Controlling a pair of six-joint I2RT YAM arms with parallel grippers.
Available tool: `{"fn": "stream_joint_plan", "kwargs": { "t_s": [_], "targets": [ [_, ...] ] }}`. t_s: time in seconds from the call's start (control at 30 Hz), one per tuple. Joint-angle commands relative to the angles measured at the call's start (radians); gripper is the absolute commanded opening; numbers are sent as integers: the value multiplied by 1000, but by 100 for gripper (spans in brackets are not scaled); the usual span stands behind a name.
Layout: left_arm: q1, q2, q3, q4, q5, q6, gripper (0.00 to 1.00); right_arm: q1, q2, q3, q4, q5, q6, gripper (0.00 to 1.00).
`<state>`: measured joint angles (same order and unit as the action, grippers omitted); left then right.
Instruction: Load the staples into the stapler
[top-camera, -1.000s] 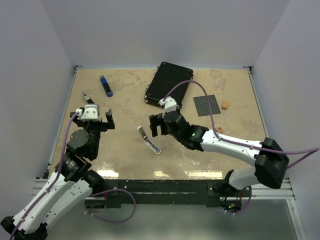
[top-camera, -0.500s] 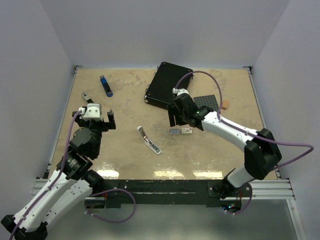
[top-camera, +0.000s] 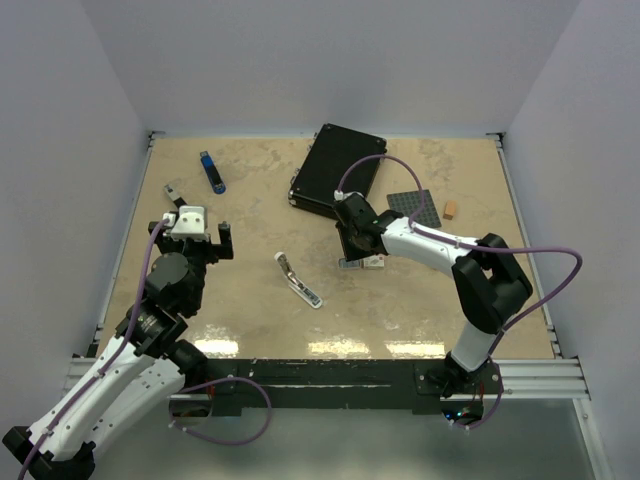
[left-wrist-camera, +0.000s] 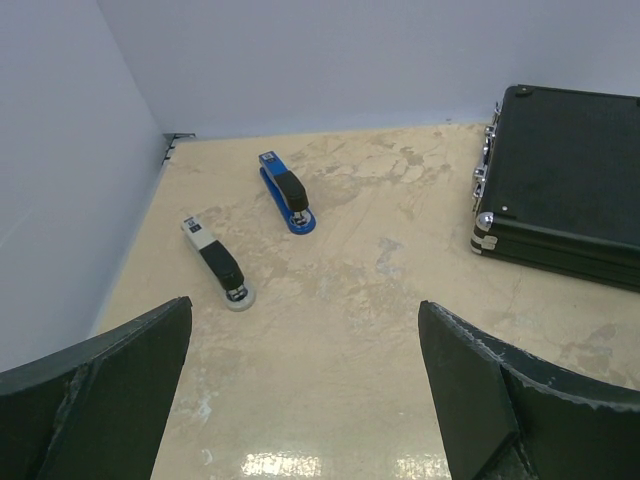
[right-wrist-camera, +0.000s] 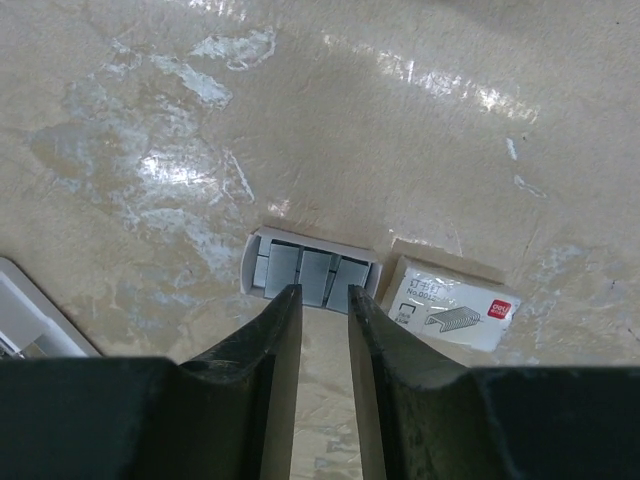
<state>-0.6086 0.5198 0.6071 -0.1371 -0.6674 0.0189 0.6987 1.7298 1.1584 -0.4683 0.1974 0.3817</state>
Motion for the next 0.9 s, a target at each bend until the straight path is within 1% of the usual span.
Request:
{"fn": "stream_joint_plan", "kwargs": {
  "t_s": [0.0,0.23,0.87],
  "targets": [
    [10,2,-7,11,-1,-8,100,-5,0,46,20,-61,-3,28],
    [13,8,-7,13,11,-7,100,-5,36,57,20,-89,-18,26],
    [17,16,-6,11,28,-8,100,-1,82,61,25,-102,-24,26]
  ]
}}
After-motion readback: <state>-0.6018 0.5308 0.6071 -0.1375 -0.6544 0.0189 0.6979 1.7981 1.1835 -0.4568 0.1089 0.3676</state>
